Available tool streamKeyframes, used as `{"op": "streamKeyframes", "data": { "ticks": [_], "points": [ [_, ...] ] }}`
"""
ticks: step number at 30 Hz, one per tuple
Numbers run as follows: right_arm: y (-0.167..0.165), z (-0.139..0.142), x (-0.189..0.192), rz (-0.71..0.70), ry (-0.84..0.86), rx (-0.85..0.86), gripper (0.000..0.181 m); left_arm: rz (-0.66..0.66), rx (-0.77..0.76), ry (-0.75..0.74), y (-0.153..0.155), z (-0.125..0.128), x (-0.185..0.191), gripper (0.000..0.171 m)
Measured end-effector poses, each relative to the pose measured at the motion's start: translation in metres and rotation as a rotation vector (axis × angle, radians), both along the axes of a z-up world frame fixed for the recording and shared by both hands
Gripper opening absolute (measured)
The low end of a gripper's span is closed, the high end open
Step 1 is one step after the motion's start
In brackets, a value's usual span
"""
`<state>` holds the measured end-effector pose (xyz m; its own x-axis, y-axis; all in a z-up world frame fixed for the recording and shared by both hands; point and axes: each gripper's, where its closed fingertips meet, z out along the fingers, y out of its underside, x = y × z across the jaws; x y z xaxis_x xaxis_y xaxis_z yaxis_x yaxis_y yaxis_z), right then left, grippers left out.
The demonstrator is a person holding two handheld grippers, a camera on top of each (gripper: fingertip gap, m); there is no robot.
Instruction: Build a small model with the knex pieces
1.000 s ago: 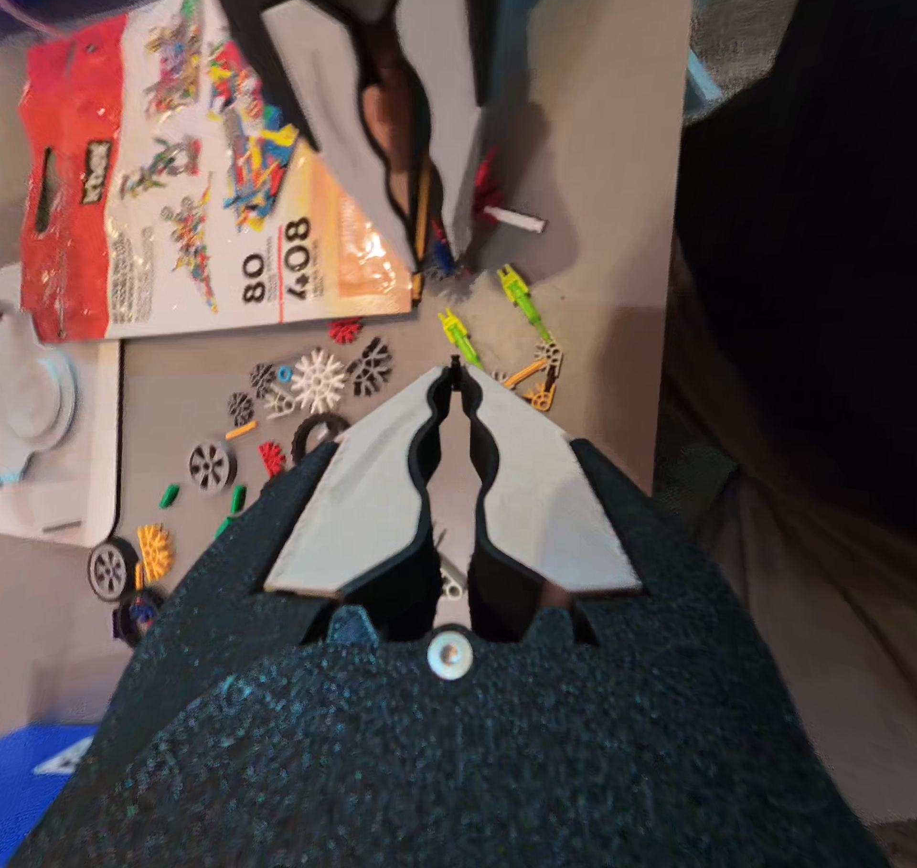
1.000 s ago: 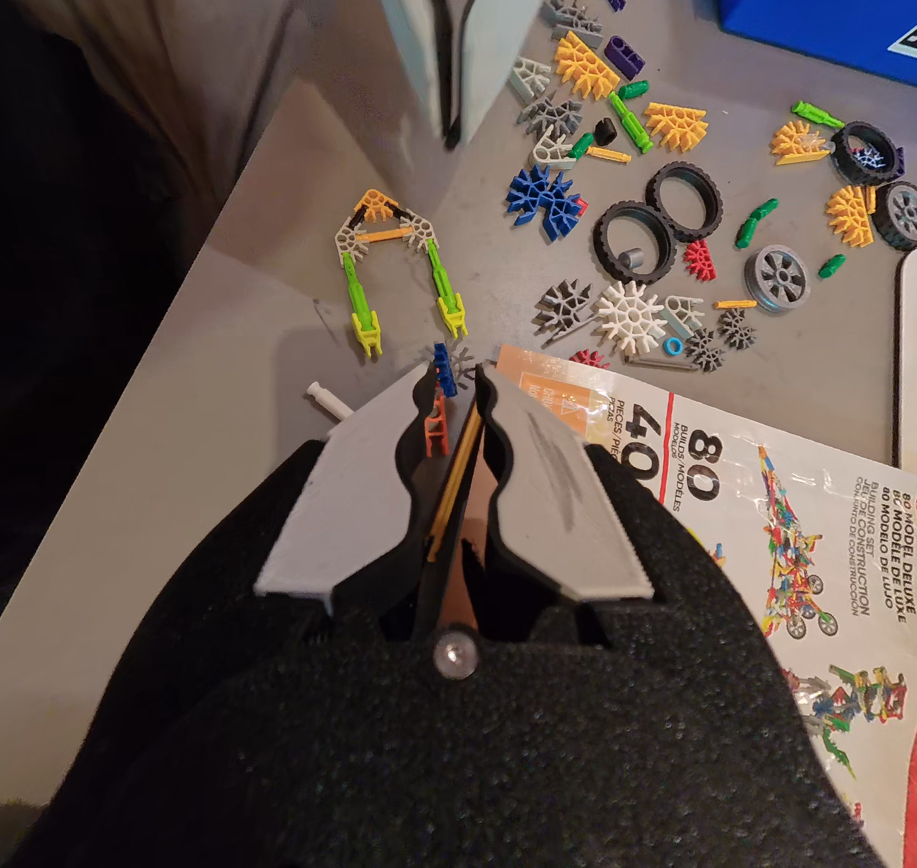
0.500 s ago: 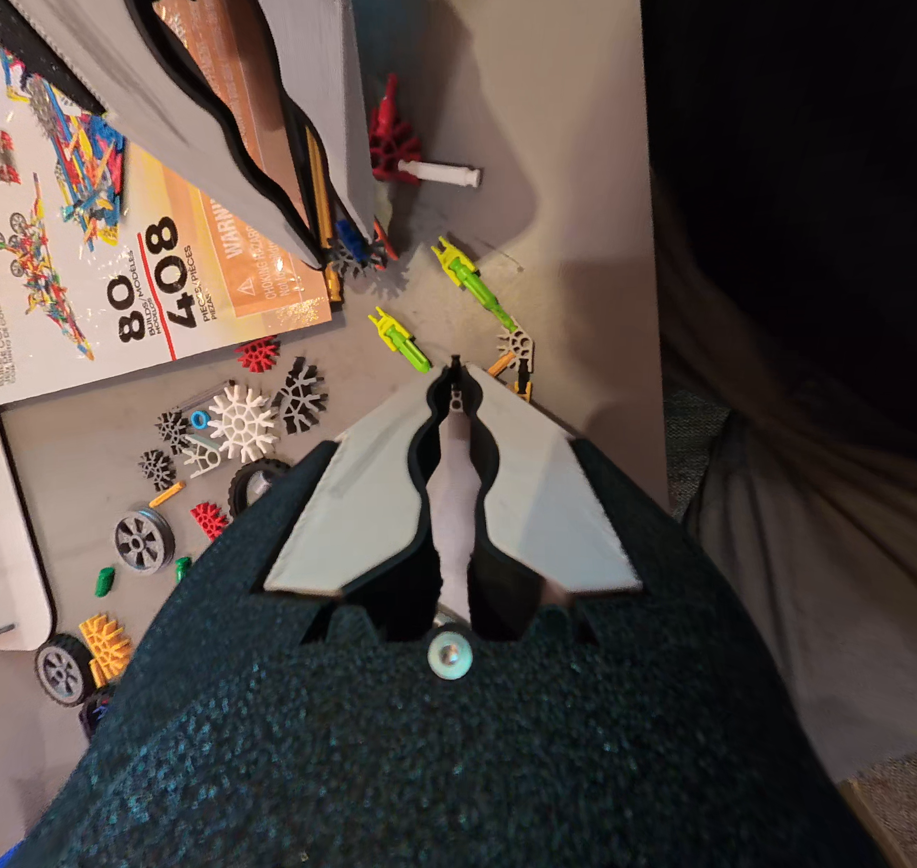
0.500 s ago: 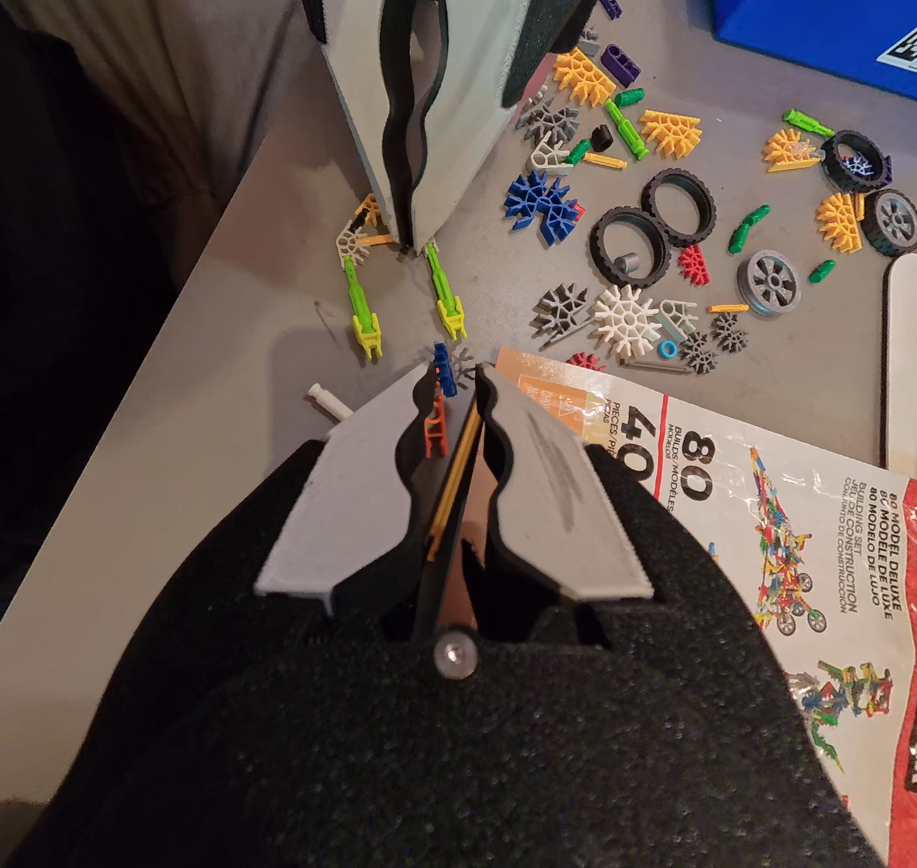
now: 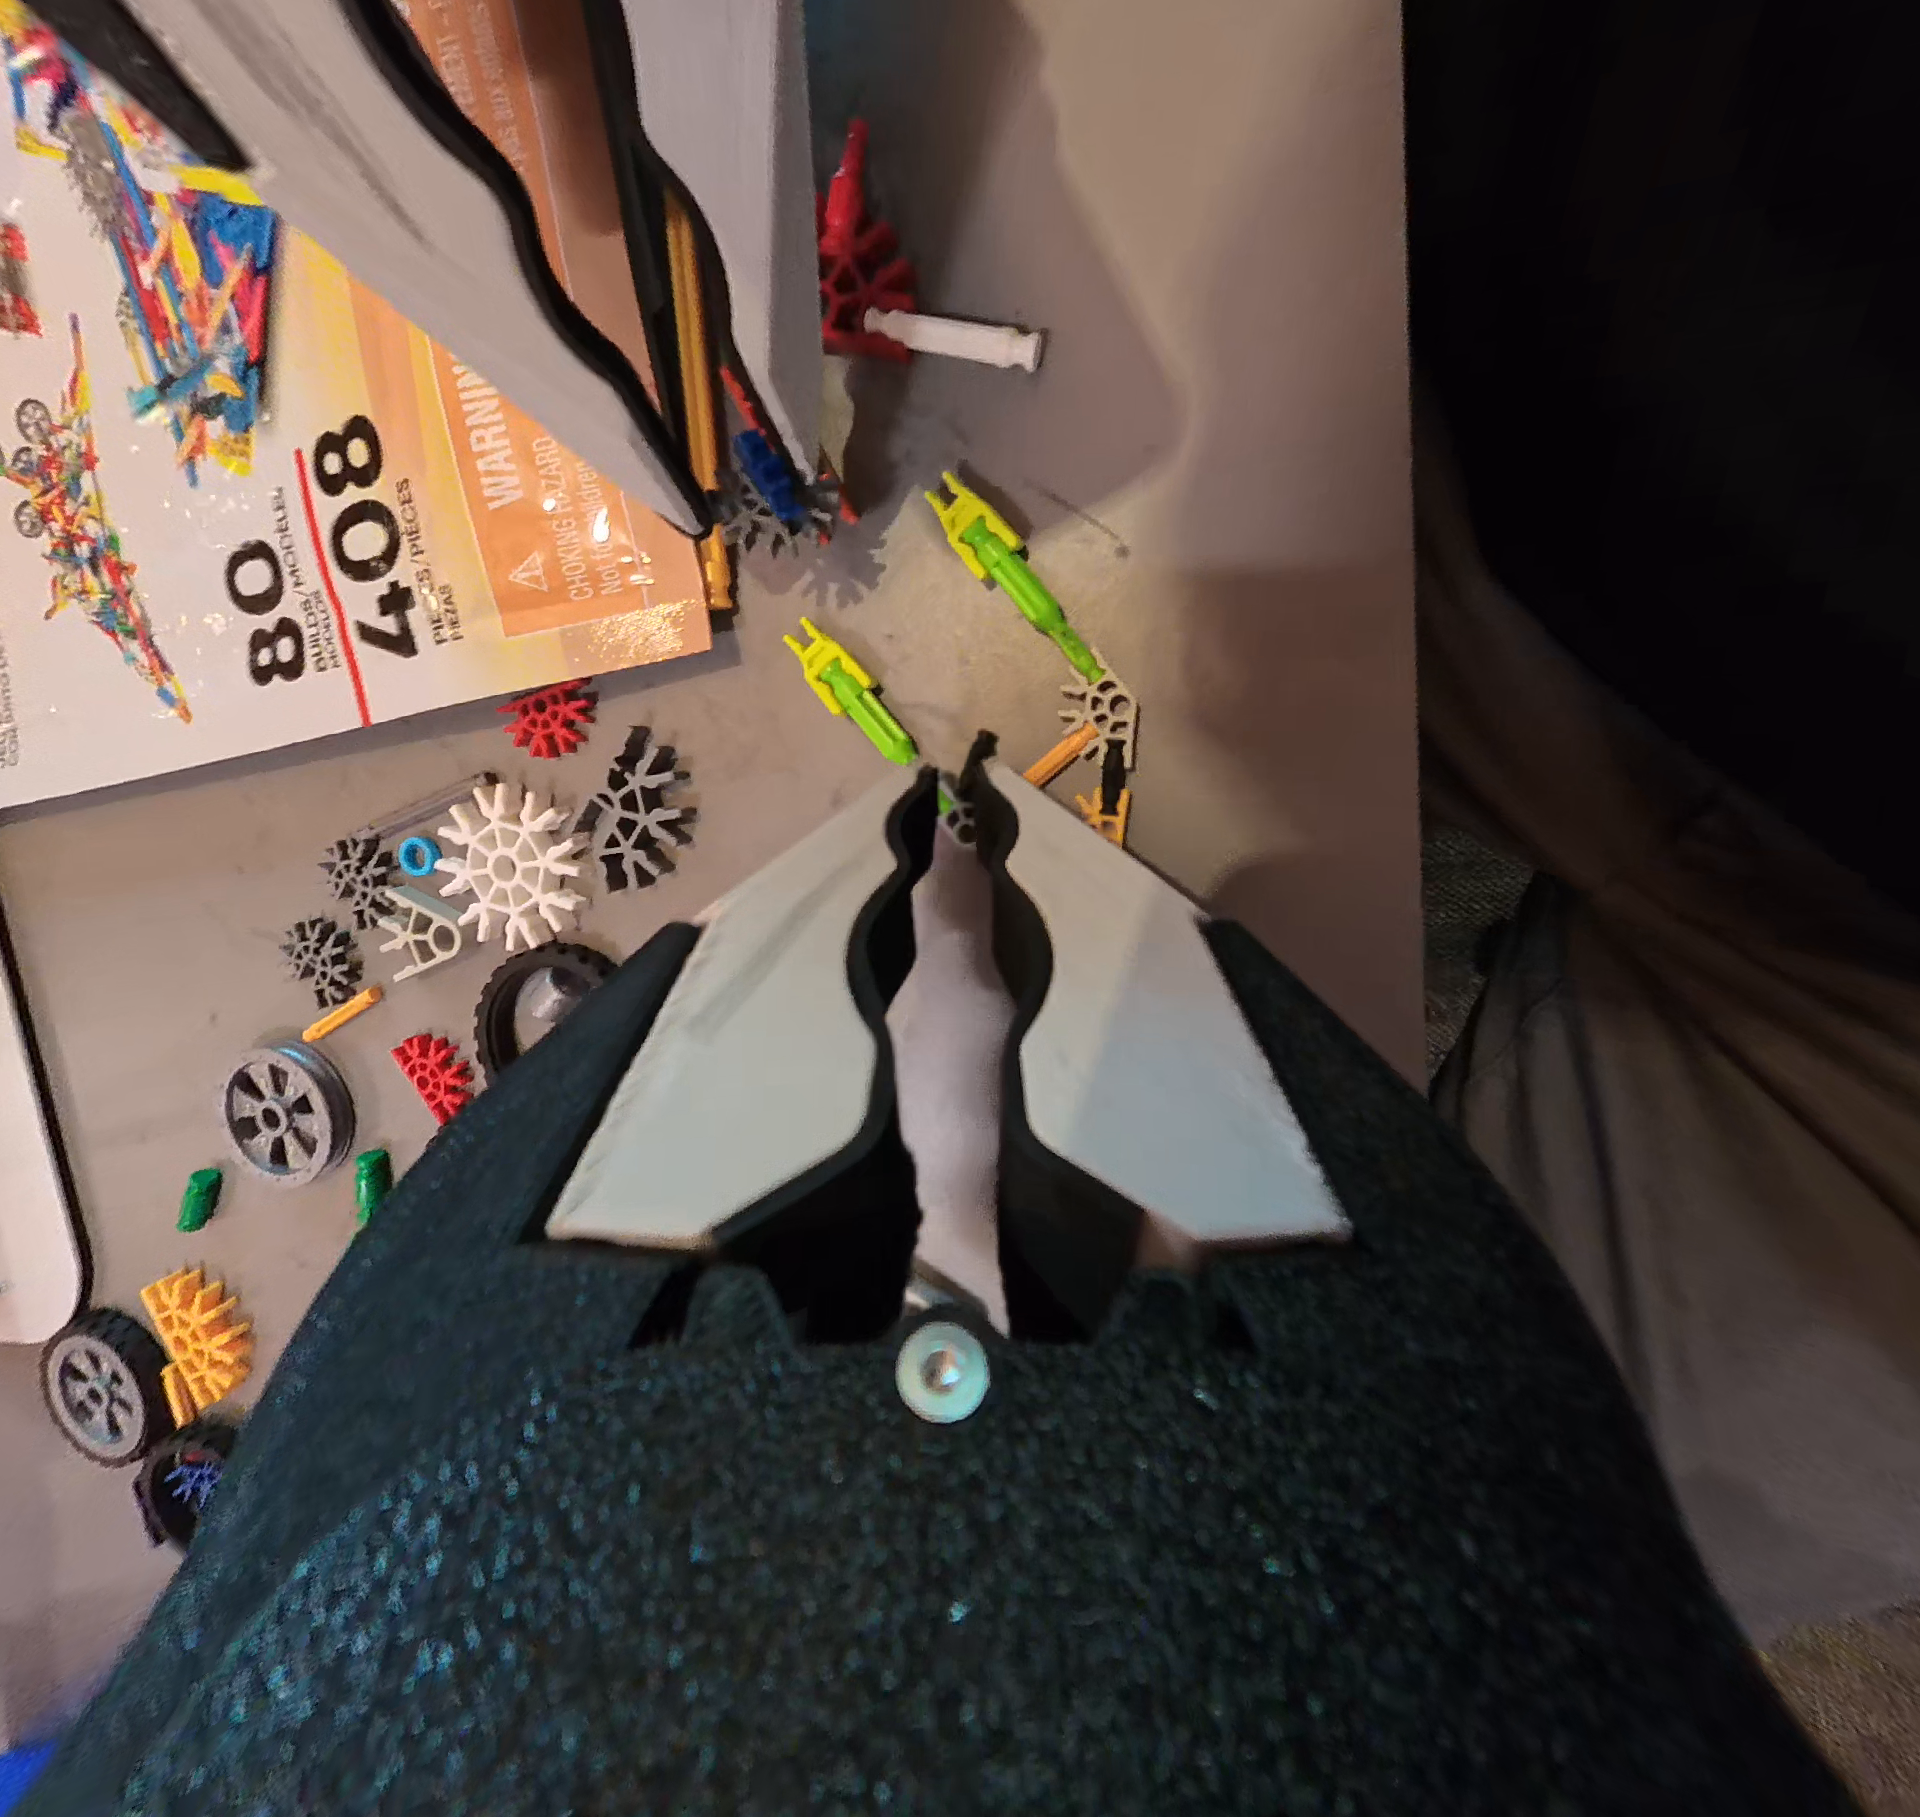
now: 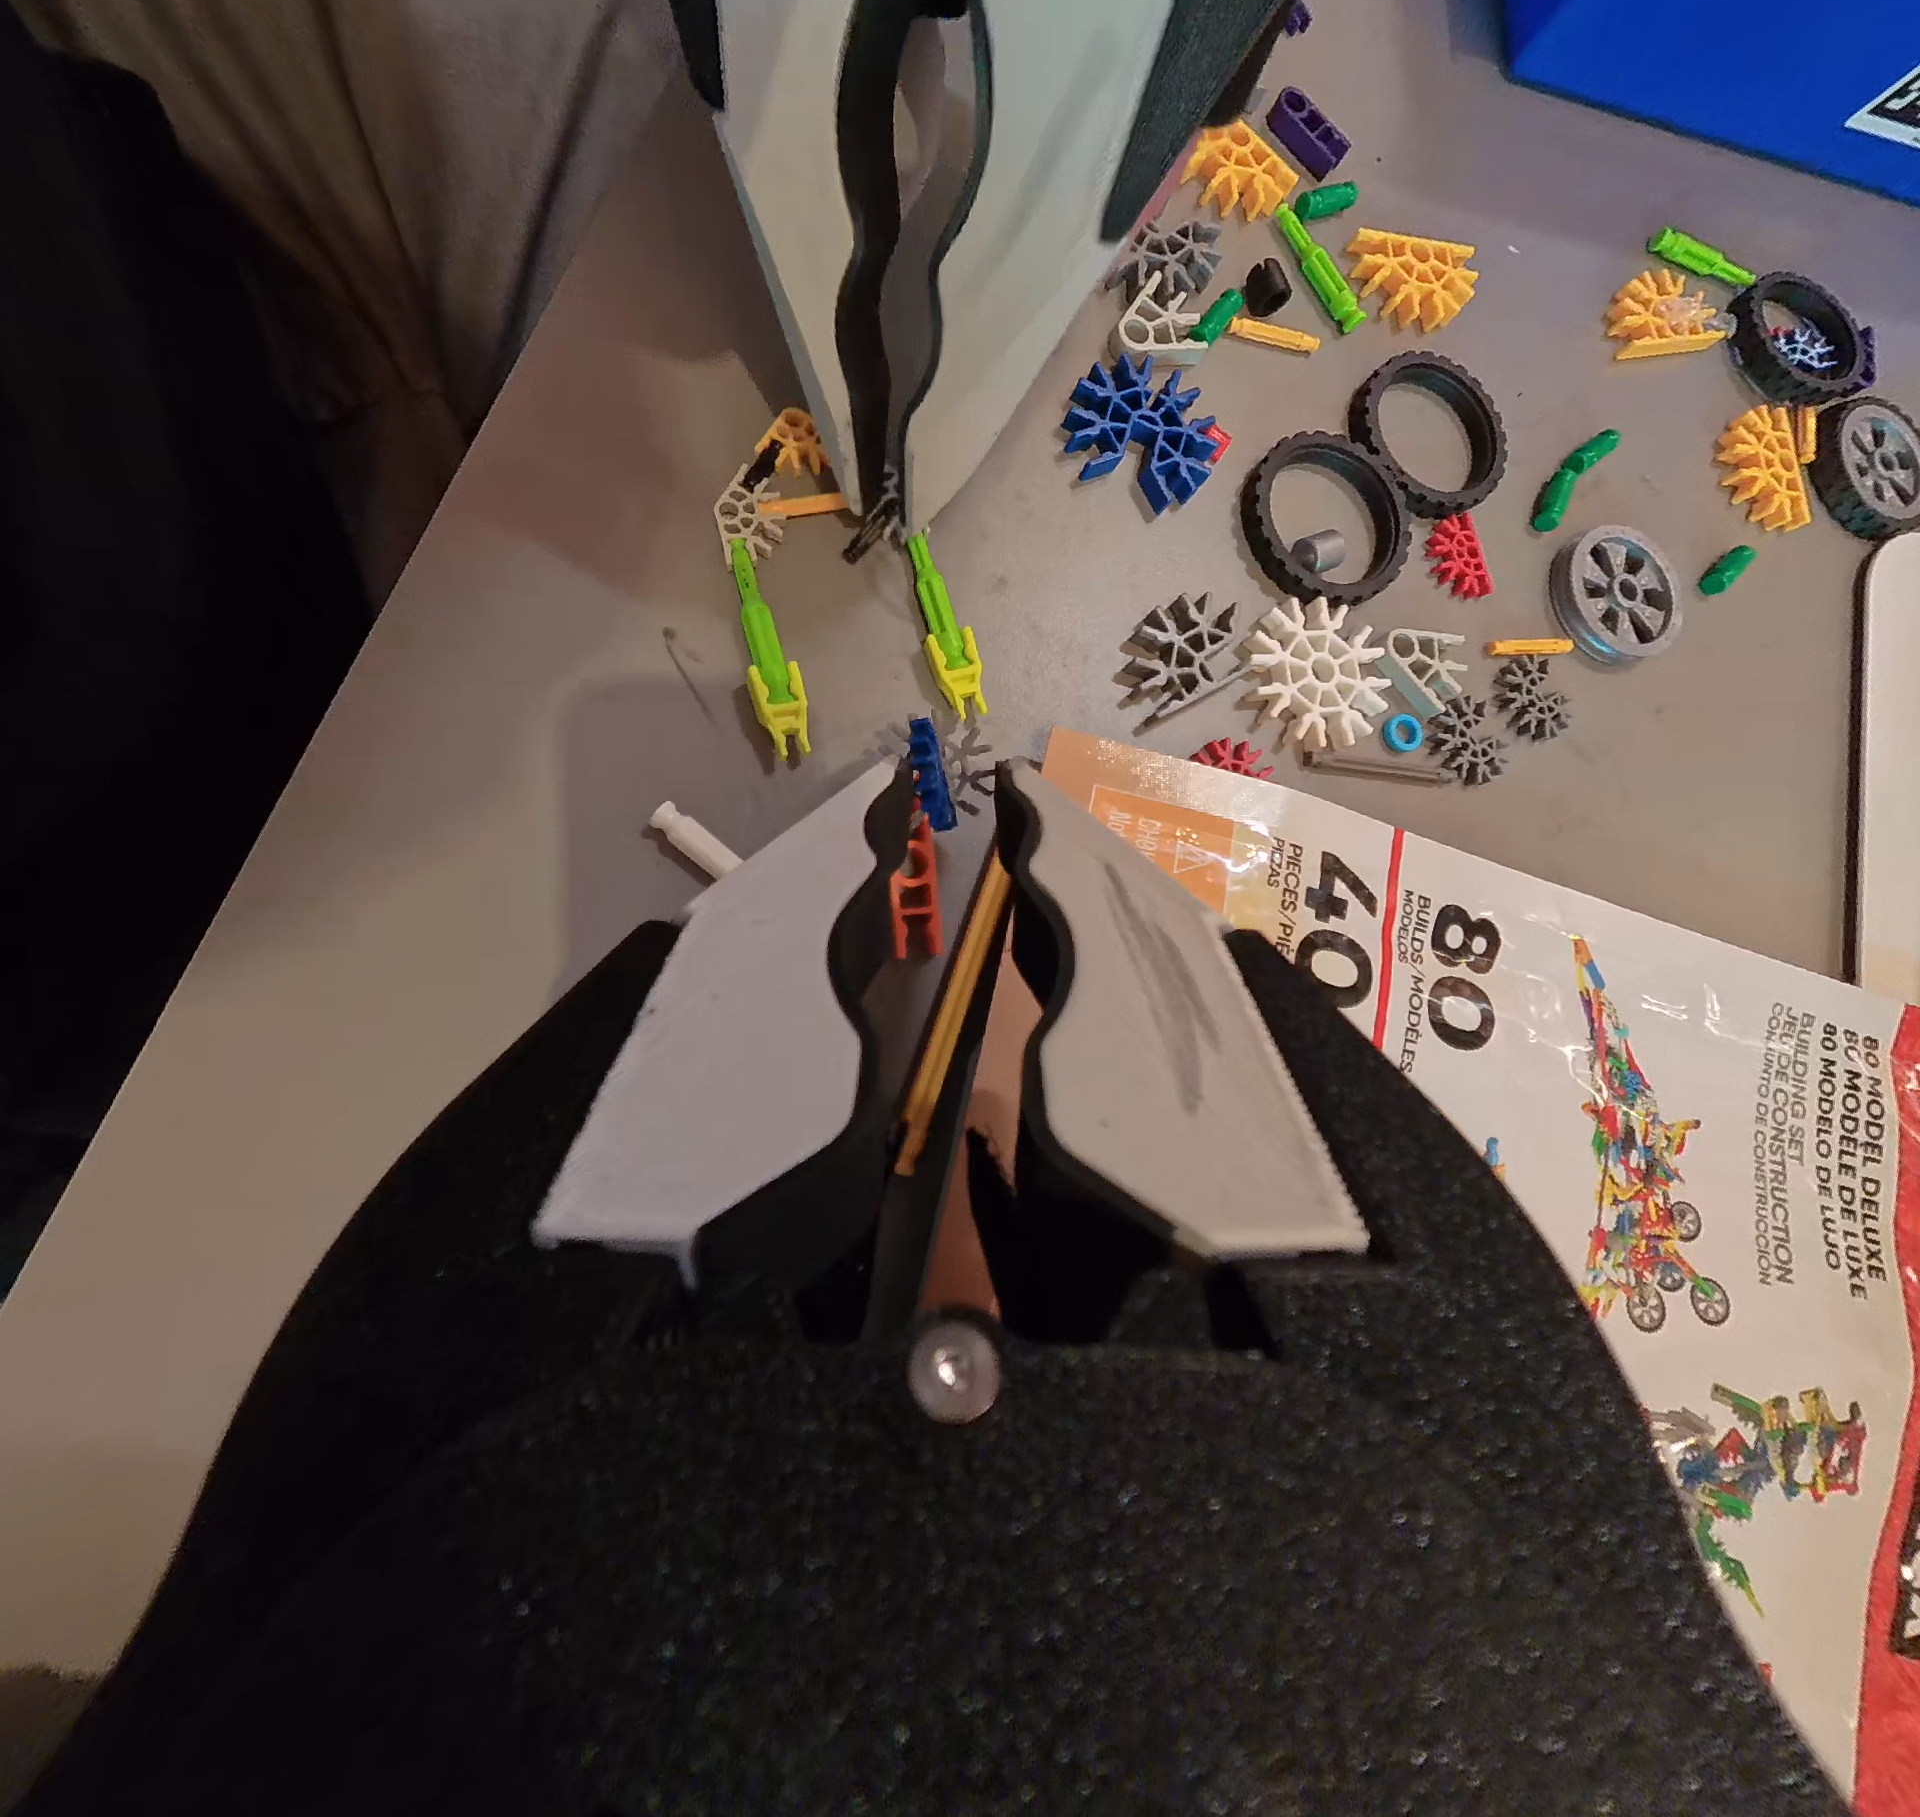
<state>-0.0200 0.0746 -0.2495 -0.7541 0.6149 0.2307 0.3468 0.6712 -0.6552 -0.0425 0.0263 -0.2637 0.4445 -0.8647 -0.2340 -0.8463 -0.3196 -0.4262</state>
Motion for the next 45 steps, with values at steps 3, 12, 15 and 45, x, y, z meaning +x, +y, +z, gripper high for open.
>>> {"op": "streamKeyframes", "data": {
  "ticks": [3,12,15,45],
  "points": [
    [0.0,0.001,0.0,-0.001,0.003,-0.002,0.014,0.026,0.017,-0.044,-0.001,0.01,0.0,0.007],
    [-0.009,0.004,-0.001,0.009,-0.002,-0.048,0.014,0.165,0.082,-0.087,-0.008,0.011,-0.013,0.005],
    [-0.011,-0.007,0.001,0.007,-0.05,-0.017,0.014,0.214,0.091,-0.154,-0.013,0.011,-0.013,0.006],
    [-0.045,-0.016,-0.024,-0.145,-0.103,0.037,0.0,0.241,0.201,-0.288,-0.012,-0.001,-0.002,0.013]
  ]
}}
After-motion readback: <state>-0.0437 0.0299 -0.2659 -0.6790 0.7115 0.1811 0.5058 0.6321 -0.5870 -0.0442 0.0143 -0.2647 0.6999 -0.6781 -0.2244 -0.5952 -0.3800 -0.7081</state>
